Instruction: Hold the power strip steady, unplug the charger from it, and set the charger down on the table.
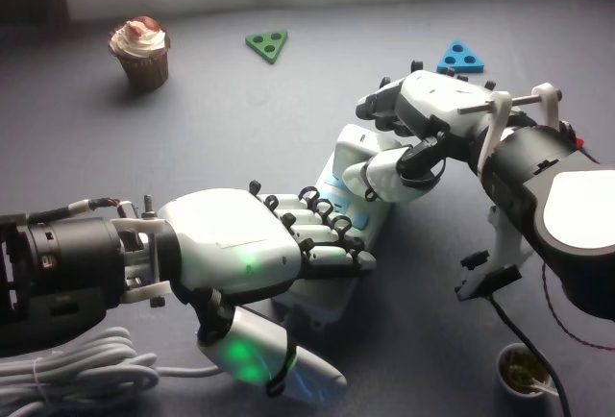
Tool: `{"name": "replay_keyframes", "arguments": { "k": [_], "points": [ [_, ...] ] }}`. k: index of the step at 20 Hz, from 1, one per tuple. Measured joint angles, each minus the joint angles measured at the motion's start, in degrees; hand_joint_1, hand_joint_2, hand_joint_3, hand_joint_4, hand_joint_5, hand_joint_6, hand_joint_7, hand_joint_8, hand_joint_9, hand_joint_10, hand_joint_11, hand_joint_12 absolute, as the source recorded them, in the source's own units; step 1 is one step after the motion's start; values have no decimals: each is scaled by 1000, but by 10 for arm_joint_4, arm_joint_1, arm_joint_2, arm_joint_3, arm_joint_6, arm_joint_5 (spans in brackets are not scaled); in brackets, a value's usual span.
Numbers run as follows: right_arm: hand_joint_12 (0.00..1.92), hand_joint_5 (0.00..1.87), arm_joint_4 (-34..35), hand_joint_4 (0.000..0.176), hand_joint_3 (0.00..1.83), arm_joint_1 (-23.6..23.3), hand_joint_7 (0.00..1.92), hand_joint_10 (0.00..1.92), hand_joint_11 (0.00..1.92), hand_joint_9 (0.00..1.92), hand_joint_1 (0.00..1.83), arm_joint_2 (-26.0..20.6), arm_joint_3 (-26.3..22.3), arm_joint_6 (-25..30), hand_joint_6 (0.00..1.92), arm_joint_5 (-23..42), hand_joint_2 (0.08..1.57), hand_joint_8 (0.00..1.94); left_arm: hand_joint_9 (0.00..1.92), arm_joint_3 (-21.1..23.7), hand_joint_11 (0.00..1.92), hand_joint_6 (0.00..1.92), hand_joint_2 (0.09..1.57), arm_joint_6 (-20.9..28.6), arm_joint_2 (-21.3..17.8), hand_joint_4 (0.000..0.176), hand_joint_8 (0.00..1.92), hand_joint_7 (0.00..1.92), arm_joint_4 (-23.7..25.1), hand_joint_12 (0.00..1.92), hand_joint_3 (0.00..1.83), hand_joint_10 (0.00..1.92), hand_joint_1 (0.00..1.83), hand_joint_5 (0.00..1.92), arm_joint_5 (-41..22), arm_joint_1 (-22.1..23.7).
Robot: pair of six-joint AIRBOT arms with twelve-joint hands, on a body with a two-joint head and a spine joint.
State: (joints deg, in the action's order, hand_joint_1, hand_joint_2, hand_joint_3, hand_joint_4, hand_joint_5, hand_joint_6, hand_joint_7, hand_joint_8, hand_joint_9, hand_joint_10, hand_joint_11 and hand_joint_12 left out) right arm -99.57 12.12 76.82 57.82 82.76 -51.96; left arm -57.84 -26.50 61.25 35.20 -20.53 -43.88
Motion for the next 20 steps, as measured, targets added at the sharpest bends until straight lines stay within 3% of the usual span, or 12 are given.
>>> {"name": "replay_keyframes", "arguments": {
  "k": [2, 3, 4, 5, 6, 7, 9, 10, 11, 12, 15, 20],
  "points": [
    [812, 689, -3, 0, 0, 0, 743, 18, 435, 768, 1067, 0, 0, 0, 12, 0, 1044, 11, 139, 0, 103, 0, 1021, 0, 0, 0, 0, 168, -1, 18, 0, 1, 0, 164, 0, 0],
    [759, 1000, -3, 0, 0, 0, 1114, 23, 661, 1003, 1212, 0, 0, 0, 690, 0, 1050, 432, 137, 0, 105, 0, 1024, 0, 0, 0, 0, 166, -1, 18, 0, 0, 0, 162, 0, 0],
    [733, 1022, -3, 19, 0, 0, 1134, 9, 715, 1054, 1233, 0, 0, 0, 898, 0, 1067, 622, 137, 0, 105, 0, 1025, 2, 0, 0, 0, 166, -1, 18, 0, 0, 0, 162, 0, 0],
    [832, 1070, -7, 0, 0, 0, 1239, 779, 792, 1059, 1356, -1, 0, 0, 790, 0, 1048, 470, 126, 0, 96, 0, 1025, 2, 0, 0, 0, 160, -1, 13, 0, 0, 0, 161, 0, 0],
    [909, 1045, -10, 0, 0, 0, 1237, 928, 816, 1069, 1387, -1, 1, 1, 811, -3, 1043, 463, 125, 0, 94, 0, 1024, 2, 0, 0, 0, 160, -1, 13, 0, 0, 0, 160, -1, 0],
    [919, 1072, -12, 0, 0, 0, 1303, 927, 839, 1109, 1392, -2, 2, 1, 756, -4, 1027, 341, 126, 0, 95, 1, 1025, 2, 0, 0, 1, 162, -1, 13, 0, 1, 0, 163, -1, 0],
    [857, 1091, -15, 0, 0, 0, 1333, 868, 891, 1160, 1397, -2, 2, 4, 681, -4, 1015, 307, 108, 0, 73, 0, 1025, 3, -1, 0, 0, 137, -2, 3, 0, 0, 0, 135, -1, 0],
    [840, 1116, -16, 0, 3, 0, 1326, 419, 888, 1173, 1295, -3, 2, 4, 685, -4, 1018, 411, 132, 0, 85, 10, 1027, 3, -1, 0, 11, 167, -1, 8, 1, 9, 11, 160, -1, 0],
    [840, 1116, -16, 0, 3, 0, 1326, 419, 888, 1173, 1295, -5, 2, 5, 685, -4, 1018, 411, 132, 0, 85, 10, 1027, 3, -1, 0, 11, 167, -1, 8, 1, 9, 11, 160, -1, 0],
    [852, 1046, -19, 0, 3, 0, 1207, 91, 850, 1242, 1252, -8, 1, 6, 823, -3, 1053, 651, 163, 0, 90, 13, 1027, 3, -1, 0, 13, 189, -1, 9, 0, 15, 10, 184, 0, 0],
    [835, 1062, -51, 0, 0, 2, 1276, 13, 862, 1281, 1262, -15, -4, 11, 805, 1, 1039, 521, 142, 0, 90, 3, 1030, 3, -1, 0, 4, 170, -2, 9, 2, 3, 0, 160, -1, 0],
    [830, 1058, -74, 0, 0, -7, 1289, 8, 863, 1281, 1264, -30, -4, 18, 803, 9, 1037, 502, 146, -3, 109, 7, 1032, 6, -1, 0, 8, 179, -3, 16, 2, 5, 0, 169, -1, 0]
  ]
}}
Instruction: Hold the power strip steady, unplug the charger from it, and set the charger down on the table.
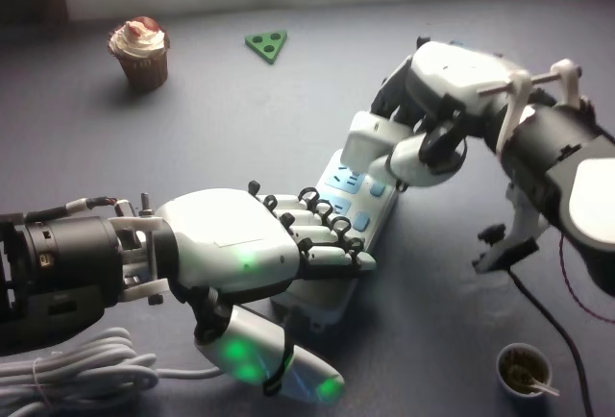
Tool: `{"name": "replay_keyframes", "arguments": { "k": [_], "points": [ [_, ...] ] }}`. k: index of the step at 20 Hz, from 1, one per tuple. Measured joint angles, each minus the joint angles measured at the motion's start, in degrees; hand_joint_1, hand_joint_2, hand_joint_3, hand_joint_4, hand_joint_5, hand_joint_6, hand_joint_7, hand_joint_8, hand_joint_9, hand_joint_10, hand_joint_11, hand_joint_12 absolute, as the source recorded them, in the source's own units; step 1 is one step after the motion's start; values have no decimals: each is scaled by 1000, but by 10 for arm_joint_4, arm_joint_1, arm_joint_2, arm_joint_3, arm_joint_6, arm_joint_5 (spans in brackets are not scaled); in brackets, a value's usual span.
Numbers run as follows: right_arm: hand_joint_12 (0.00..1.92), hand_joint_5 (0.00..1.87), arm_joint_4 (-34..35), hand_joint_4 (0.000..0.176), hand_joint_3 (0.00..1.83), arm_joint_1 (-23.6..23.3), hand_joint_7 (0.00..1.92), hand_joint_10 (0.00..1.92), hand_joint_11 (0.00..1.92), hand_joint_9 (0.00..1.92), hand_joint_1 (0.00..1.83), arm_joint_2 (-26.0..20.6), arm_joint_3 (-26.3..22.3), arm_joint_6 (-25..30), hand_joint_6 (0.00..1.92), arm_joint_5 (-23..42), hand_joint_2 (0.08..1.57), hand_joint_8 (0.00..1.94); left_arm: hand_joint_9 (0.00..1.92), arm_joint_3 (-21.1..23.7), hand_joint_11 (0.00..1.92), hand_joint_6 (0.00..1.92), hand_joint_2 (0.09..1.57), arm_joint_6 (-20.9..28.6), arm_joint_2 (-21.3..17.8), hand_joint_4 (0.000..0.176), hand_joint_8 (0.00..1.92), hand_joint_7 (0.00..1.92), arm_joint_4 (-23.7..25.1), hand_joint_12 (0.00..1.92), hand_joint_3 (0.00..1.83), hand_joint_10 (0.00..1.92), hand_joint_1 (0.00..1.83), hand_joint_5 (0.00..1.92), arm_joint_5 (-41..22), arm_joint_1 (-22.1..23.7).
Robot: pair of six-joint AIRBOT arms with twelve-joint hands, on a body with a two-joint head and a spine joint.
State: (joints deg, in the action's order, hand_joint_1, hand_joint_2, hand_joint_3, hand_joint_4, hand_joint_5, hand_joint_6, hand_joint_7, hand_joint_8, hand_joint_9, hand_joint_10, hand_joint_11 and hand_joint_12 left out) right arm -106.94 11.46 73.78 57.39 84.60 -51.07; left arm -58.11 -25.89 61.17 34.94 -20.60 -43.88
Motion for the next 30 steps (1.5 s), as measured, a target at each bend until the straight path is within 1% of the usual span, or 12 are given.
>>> {"name": "replay_keyframes", "arguments": {
  "k": [5, 6, 7, 13, 18, 19, 20, 22, 25, 27, 28, 30],
  "points": [
    [776, 1092, -78, 0, 0, -6, 1321, 0, 885, 1285, 1265, -42, -28, 0, 766, 2, 1027, 419, 181, 0, 146, 5, 1030, 0, 0, 0, 5, 211, -1, 25, 0, 7, 8, 204, 0, 0],
    [787, 1094, -105, 0, 2, -6, 1411, 690, 899, 1184, 1370, -50, -37, 0, 714, 2, 1013, 134, 156, 0, 125, 0, 1030, 0, 0, 0, 0, 189, -1, 15, 0, 1, 1, 185, 0, 0],
    [791, 1095, -148, 0, 2, -5, 1429, 840, 902, 1158, 1391, -60, -53, -3, 701, 6, 1011, 76, 150, 0, 121, 0, 1030, 0, 0, 0, 0, 184, -2, 13, 0, 0, 0, 180, -1, 0],
    [881, 1105, -386, 0, 0, 49, 1424, 878, 843, 1142, 1395, -126, -95, -127, 691, 141, 1012, 84, 131, 0, 107, 0, 1033, 2, -4, 0, 0, 153, -2, 6, 1, 0, 2, 150, -1, 0],
    [892, 1112, -446, 0, 0, 52, 1421, 897, 834, 1124, 1394, -117, -75, -199, 691, 142, 1014, 90, 144, 0, 122, 4, 1034, 2, -7, 0, 4, 164, -1, 11, 1, 5, 0, 162, 0, 2],
    [819, 1161, -468, 0, 0, 54, 1420, 418, 865, 1136, 1295, -113, -63, -204, 655, 143, 1009, 167, 145, 0, 120, 5, 1034, 2, -7, 0, 6, 171, -2, 10, 1, 5, 0, 166, 0, 2],
    [799, 1114, -491, 0, 7, 58, 1409, 810, 862, 1102, 1379, -112, -55, -211, 716, 143, 1013, 121, 147, 0, 116, 6, 1037, 2, -7, 0, 7, 175, -1, 8, 2, 5, 2, 168, 0, 2],
    [800, 1083, -500, 0, 0, 59, 1410, 903, 873, 1080, 1398, -107, -45, -222, 777, 158, 1022, 117, 147, 0, 120, 3, 1036, 2, -7, 0, 3, 172, -1, 9, 1, 3, 1, 166, 0, 3],
    [864, 1024, -513, 0, 1, 66, 1243, 993, 819, 1036, 1392, -103, -44, -259, 871, 193, 1047, 443, 148, 2, 133, 2, 1028, 2, -7, 0, 2, 170, -1, 14, 0, 2, 0, 164, 4, 6],
    [881, 1009, -517, 0, 0, 73, 1217, 1045, 769, 1002, 1388, -101, -44, -274, 936, 224, 1058, 454, 159, 2, 139, 7, 1030, 2, -7, 0, 6, 186, -1, 16, 0, 5, 19, 183, 4, 7],
    [874, 1078, -517, 0, 2, 75, 1213, 467, 755, 1023, 1285, -101, -44, -269, 908, 233, 1048, 470, 148, 2, 127, 1, 1034, 2, -7, 0, 1, 173, -1, 10, 1, 0, 4, 170, 4, 7],
    [833, 1115, -518, 0, 3, 77, 1180, 65, 756, 1123, 1262, -101, -44, -266, 878, 236, 1046, 522, 145, 2, 125, 0, 1033, 2, -7, 0, 0, 167, -1, 9, 0, 0, 0, 160, 6, 9]
  ]
}}
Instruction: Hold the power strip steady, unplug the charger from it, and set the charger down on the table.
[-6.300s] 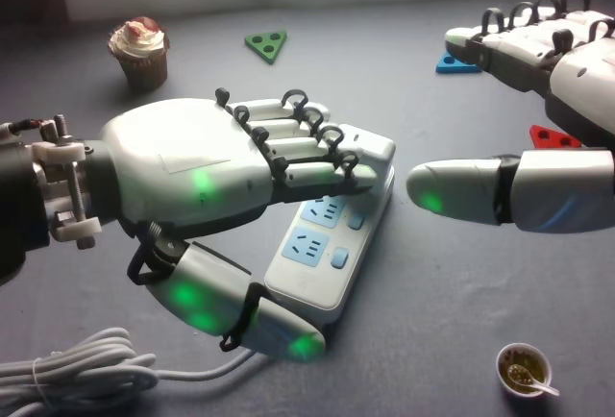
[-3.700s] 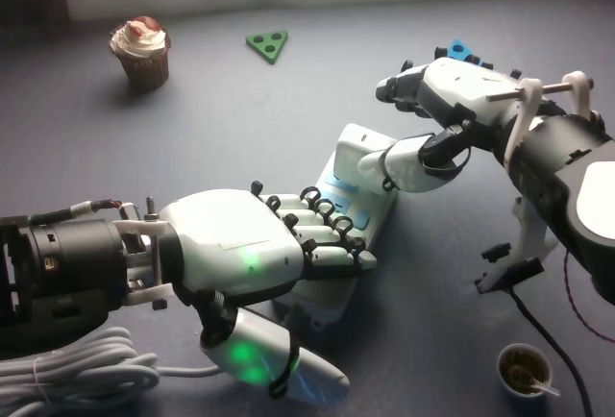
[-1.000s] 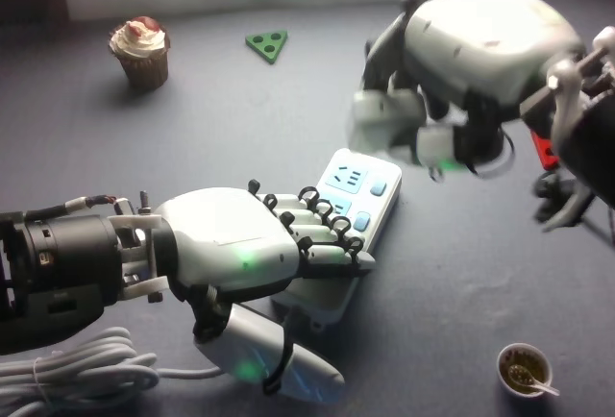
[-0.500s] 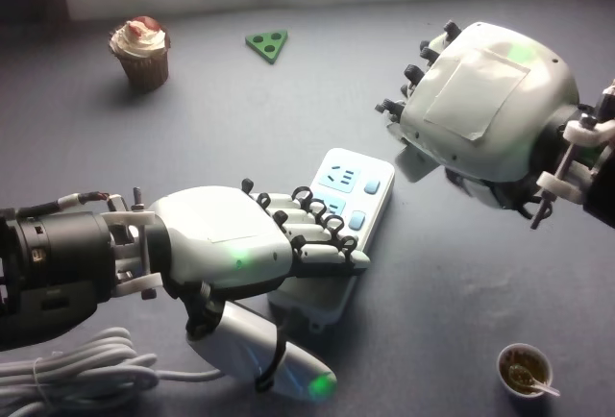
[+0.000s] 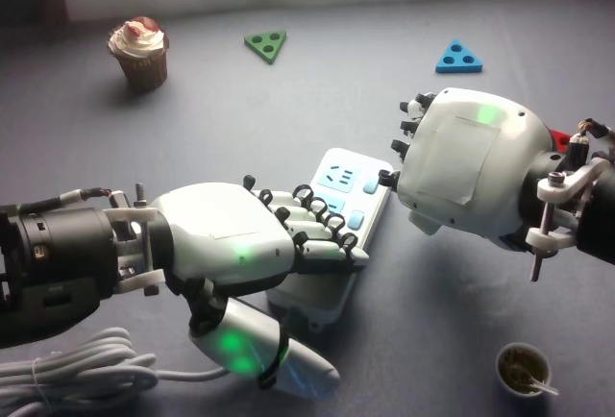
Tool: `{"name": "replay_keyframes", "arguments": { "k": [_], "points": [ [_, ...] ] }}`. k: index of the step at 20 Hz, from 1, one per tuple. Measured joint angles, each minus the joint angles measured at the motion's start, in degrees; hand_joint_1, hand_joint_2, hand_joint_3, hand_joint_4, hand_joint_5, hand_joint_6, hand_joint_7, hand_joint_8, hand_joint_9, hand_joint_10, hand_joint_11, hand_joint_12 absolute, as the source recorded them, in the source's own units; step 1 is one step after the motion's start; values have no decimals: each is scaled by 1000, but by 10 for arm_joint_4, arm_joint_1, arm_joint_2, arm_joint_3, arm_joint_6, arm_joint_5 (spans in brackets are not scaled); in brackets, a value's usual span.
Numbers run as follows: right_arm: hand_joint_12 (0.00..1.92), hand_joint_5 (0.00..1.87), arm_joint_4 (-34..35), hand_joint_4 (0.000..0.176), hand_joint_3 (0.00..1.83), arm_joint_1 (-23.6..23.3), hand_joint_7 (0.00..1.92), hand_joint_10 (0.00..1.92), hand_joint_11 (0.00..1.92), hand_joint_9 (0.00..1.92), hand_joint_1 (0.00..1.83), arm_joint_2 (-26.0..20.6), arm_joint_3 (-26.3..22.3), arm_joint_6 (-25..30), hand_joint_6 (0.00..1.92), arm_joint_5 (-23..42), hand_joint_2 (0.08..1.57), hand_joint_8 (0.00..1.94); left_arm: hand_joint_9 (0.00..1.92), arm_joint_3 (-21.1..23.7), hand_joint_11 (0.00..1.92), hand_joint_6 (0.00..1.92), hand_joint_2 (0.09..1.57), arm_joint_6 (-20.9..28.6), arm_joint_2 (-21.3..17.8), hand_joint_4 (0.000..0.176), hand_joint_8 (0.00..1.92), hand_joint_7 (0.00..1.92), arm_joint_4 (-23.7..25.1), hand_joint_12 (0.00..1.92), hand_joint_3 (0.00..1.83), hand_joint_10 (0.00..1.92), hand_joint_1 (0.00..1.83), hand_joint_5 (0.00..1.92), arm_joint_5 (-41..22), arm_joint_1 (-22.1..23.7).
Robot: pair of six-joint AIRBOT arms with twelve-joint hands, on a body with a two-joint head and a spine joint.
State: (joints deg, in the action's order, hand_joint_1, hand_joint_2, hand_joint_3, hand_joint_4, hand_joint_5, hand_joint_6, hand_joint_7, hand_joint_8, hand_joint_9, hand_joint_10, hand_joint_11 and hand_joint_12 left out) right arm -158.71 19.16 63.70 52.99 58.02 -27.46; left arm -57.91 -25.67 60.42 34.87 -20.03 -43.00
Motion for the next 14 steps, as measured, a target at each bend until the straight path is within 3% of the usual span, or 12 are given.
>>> {"name": "replay_keyframes", "arguments": {
  "k": [1, 2, 3, 4, 8, 10, 14],
  "points": [
    [841, 1019, 0, 0, 2, 0, 993, 13, 677, 1059, 1185, 0, 0, 0, 926, 0, 1091, 208, 134, 0, 120, 0, 1036, 0, 0, 0, 0, 156, 0, 6, 2, 0, 0, 147, 0, 0],
    [820, 883, 0, 0, 0, 0, 910, 2, 600, 980, 1158, 1, 1, 0, 347, 0, 1037, 65, 128, 0, 109, 1, 1035, 0, 0, 0, 0, 154, 0, 1, 1, 0, 0, 147, 0, 0],
    [799, 885, 0, 0, 0, 0, 860, 0, 551, 902, 1143, 2, 2, 0, 113, -1, 1012, 15, 124, 0, 104, 0, 1035, 0, 0, 0, 0, 151, 0, 0, 1, 0, 0, 145, 0, 0],
    [768, 866, 0, 0, 0, 0, 826, 0, 503, 850, 1128, 2, 2, 0, 30, -1, 1006, 2, 126, 0, 112, 1, 1037, 0, 0, 0, 0, 152, 0, 4, 2, 1, 0, 148, 1, 0],
    [737, 800, -3, 0, 0, 4, 765, 0, 449, 774, 1087, 5, 0, -1, 0, -9, 1003, 0, 134, 0, 109, 6, 1049, 0, 0, 0, 4, 165, 0, 2, 5, 3, 0, 163, 3, 0],
    [672, 632, -3, 0, 0, 9, 644, 0, 306, 605, 973, 5, -1, -1, 0, -14, 975, 0, 132, 0, 105, 4, 1050, 0, 0, 0, 3, 162, 0, 1, 5, 2, 0, 162, 3, 0],
    [661, 610, 18, 0, 0, 11, 626, 0, 294, 583, 962, -4, -27, 0, 0, -18, 969, 0, 133, 1, 106, 4, 1051, 0, 0, 0, 2, 163, 0, 1, 4, 2, 0, 163, 5, 2]
  ]
}}
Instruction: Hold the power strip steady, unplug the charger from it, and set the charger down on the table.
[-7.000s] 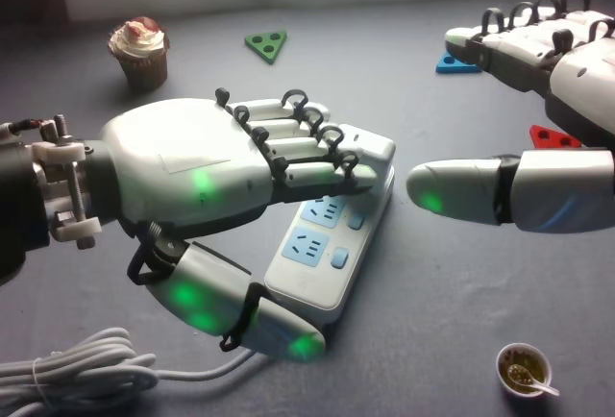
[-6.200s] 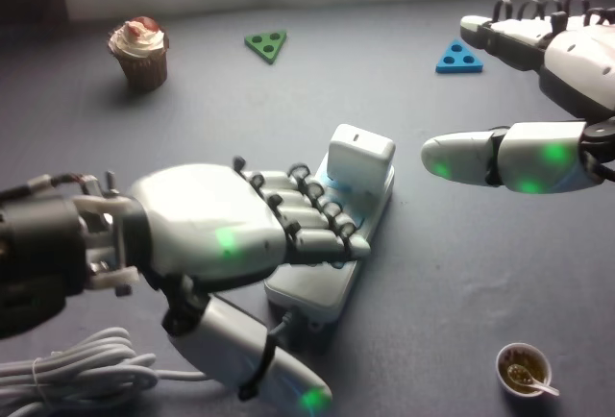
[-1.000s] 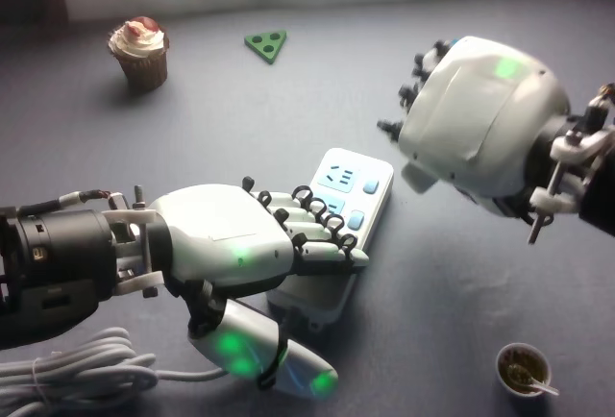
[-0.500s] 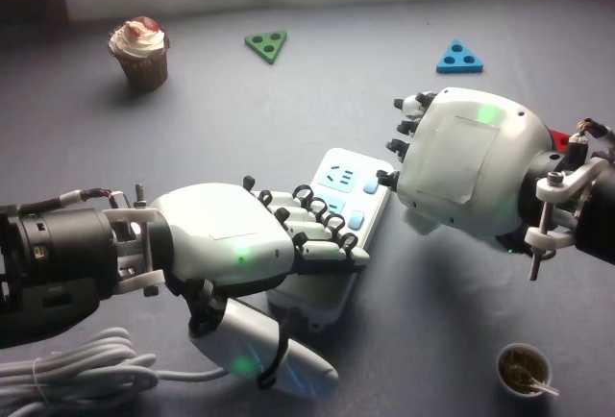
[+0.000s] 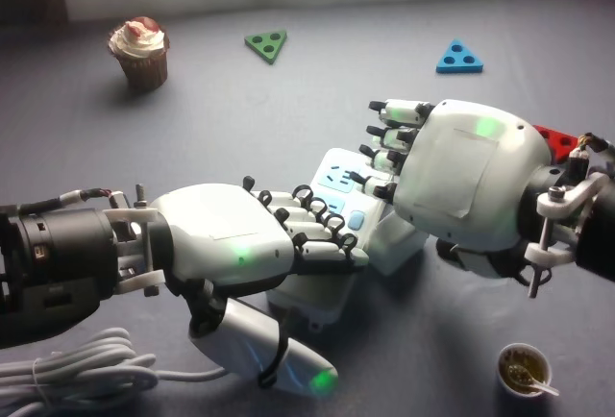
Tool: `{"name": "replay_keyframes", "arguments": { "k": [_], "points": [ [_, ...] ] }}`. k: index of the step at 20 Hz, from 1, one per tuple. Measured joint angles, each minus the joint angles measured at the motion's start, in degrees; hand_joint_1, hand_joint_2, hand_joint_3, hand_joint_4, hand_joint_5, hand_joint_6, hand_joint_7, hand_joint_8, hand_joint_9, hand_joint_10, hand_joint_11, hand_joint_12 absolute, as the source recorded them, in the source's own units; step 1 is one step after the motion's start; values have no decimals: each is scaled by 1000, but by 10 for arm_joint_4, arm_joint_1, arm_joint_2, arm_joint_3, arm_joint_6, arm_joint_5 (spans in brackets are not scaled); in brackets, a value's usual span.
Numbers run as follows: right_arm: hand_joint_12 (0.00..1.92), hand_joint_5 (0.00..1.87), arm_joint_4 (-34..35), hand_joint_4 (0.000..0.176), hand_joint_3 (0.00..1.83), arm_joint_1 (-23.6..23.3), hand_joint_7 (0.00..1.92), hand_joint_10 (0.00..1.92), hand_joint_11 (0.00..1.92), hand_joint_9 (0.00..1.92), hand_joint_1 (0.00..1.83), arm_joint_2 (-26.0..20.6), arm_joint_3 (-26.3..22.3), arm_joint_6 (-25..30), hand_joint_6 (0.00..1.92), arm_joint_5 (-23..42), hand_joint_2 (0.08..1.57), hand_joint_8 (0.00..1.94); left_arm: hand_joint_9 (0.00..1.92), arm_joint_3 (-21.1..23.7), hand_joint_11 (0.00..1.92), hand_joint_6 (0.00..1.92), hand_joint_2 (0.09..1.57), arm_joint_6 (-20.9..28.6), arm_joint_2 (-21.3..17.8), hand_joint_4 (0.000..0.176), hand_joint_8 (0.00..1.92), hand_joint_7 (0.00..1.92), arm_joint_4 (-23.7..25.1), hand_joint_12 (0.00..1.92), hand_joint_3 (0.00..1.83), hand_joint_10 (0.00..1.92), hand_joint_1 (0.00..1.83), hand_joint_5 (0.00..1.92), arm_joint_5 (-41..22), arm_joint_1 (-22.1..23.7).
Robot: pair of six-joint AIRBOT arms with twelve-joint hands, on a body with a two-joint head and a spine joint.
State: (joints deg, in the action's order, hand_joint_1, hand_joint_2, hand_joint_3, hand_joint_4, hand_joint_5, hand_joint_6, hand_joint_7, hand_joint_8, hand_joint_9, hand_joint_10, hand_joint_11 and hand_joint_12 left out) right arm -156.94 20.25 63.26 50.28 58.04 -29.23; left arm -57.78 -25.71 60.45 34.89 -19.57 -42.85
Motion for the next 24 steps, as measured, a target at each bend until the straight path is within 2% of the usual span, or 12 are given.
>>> {"name": "replay_keyframes", "arguments": {
  "k": [1, 2, 4, 6, 9, 14, 16, 17, 19, 22, 24],
  "points": [
    [549, 255, 13, 0, 0, 0, 324, 0, 75, 298, 724, -9, -19, 17, 0, -2, 860, 0, 127, 0, 91, 4, 1052, 0, 0, 0, 2, 163, 0, 0, 4, 0, 0, 164, 1, 0],
    [502, 158, 17, 0, 0, 0, 234, 0, 14, 215, 673, -22, -42, 42, 0, -2, 840, 0, 130, 0, 96, 4, 1053, 0, 0, 0, 2, 164, 0, 3, 4, 1, 0, 167, 1, 0],
    [514, 156, 18, 0, 0, -3, 231, 2, 1, 207, 655, -58, -92, 107, 3, -4, 827, 3, 137, 1, 97, 6, 1049, 0, 0, 0, 5, 172, 0, 4, 1, 4, 0, 174, 3, 1],
    [490, 145, 16, 0, 0, -7, 220, 0, 0, 203, 643, -86, -135, 130, 0, -10, 826, 1, 126, 2, 93, 3, 1049, 0, 0, 0, 0, 161, 0, 3, 1, 0, 0, 168, 5, 2],
    [495, 163, 36, 0, 0, -7, 234, 2, 0, 222, 617, -116, -167, 136, 1, -8, 806, 1, 125, 5, 88, 3, 1054, 0, -1, 0, 6, 156, -1, 1, 3, 5, 0, 162, 8, 2],
    [570, 139, 72, 0, 1, -7, 222, 0, 0, 230, 566, -184, -196, 137, 0, -2, 810, 0, 102, 5, 77, 6, 1050, 0, -5, 0, 5, 123, 0, 7, 1, 5, 0, 138, 12, 8],
    [530, 143, 78, 0, 6, -7, 215, 1, 0, 216, 590, -210, -202, 141, 1, 14, 832, 2, 97, 5, 75, 2, 1054, 1, -9, 0, 3, 112, 0, 7, 2, 3, 0, 119, 16, 16],
    [528, 143, 74, 0, 6, -7, 216, 1, 3, 214, 587, -219, -205, 152, 1, 18, 837, 3, 122, 5, 99, 10, 1053, 1, -11, 0, 12, 139, 0, 17, 1, 11, 0, 142, 16, 20],
    [523, 134, 23, 0, 5, -7, 196, 0, 0, 192, 569, -252, -218, 218, 0, 37, 853, 0, 113, 12, 89, 7, 1045, 4, -16, 0, 6, 132, 0, 12, 0, 5, 0, 141, 19, 33],
    [510, 149, 1, 0, 7, -23, 217, 8, 9, 210, 544, -311, -246, 234, 6, 89, 871, 9, 101, 15, 85, 4, 1040, 15, -27, 0, 1, 122, 0, 10, 0, 0, 0, 137, 20, 59],
    [511, 150, -5, 0, 6, -30, 219, 7, 9, 211, 543, -352, -258, 280, 5, 112, 872, 7, 101, 23, 85, 4, 1040, 16, -37, 0, 1, 122, 0, 10, 0, 0, 0, 138, 21, 72]
  ]
}}
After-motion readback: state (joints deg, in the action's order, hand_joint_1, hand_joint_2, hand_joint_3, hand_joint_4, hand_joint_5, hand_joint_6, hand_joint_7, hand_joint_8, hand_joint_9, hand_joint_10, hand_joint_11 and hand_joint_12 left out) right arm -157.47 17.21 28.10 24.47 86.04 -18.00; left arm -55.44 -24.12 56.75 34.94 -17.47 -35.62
